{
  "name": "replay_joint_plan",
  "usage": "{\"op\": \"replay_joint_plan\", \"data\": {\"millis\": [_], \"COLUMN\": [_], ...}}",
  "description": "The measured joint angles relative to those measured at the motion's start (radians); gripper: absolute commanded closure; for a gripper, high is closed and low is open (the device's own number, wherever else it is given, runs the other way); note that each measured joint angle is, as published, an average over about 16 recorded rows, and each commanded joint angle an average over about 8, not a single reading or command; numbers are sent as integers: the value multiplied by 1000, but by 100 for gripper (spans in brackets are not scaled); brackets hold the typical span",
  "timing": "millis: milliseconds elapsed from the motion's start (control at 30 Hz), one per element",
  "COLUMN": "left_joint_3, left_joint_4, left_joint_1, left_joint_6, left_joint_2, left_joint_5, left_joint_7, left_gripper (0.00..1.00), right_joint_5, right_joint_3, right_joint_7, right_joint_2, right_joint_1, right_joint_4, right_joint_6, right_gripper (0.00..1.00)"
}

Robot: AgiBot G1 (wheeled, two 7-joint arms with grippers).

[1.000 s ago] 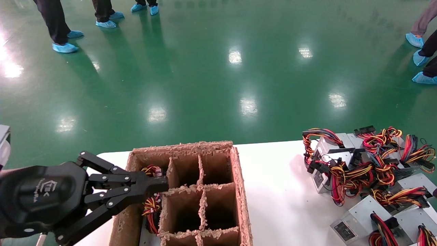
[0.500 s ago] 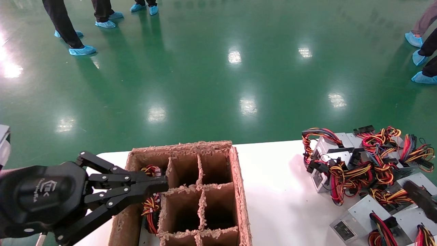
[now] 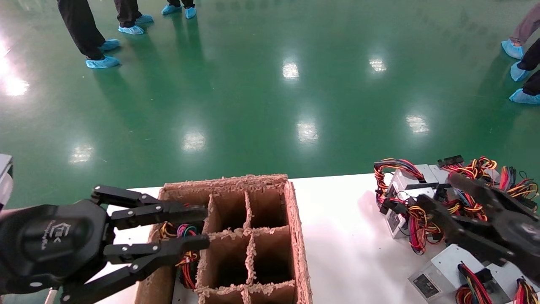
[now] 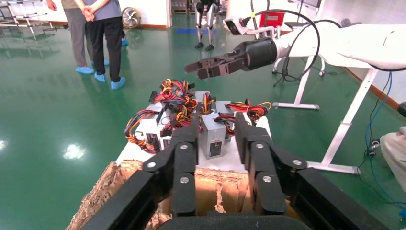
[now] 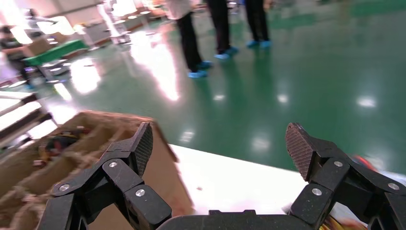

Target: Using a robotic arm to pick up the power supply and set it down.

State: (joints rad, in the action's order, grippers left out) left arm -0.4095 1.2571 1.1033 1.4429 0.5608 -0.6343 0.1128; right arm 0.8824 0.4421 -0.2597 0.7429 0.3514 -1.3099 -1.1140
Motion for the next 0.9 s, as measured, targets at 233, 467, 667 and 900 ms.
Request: {"op": "replay_joint_plan", "data": {"millis": [233, 467, 667, 900], "left_joint_3": [0, 0, 0, 0], "left_joint_4": [0, 0, 0, 0], "left_joint_1": [0, 0, 0, 0], "left_joint_6": [0, 0, 0, 0], "left_joint_2": [0, 0, 0, 0], "left_joint_5": [0, 0, 0, 0], "left_joint_7": [0, 0, 0, 0], "left_gripper": [0, 0, 0, 0], "right_joint_5": [-27, -54, -77, -104], "right_joint_3": [-129, -257, -366, -494], "right_joint_7": [13, 26, 37, 49], "right_joint_2": [-23, -47, -67, -90], "right_joint_1": [129, 258, 367, 495], "right_joint_4": [5, 9, 13, 18], "right_joint_6": [-68, -136, -194, -261], "right_gripper": [0, 0, 0, 0]}}
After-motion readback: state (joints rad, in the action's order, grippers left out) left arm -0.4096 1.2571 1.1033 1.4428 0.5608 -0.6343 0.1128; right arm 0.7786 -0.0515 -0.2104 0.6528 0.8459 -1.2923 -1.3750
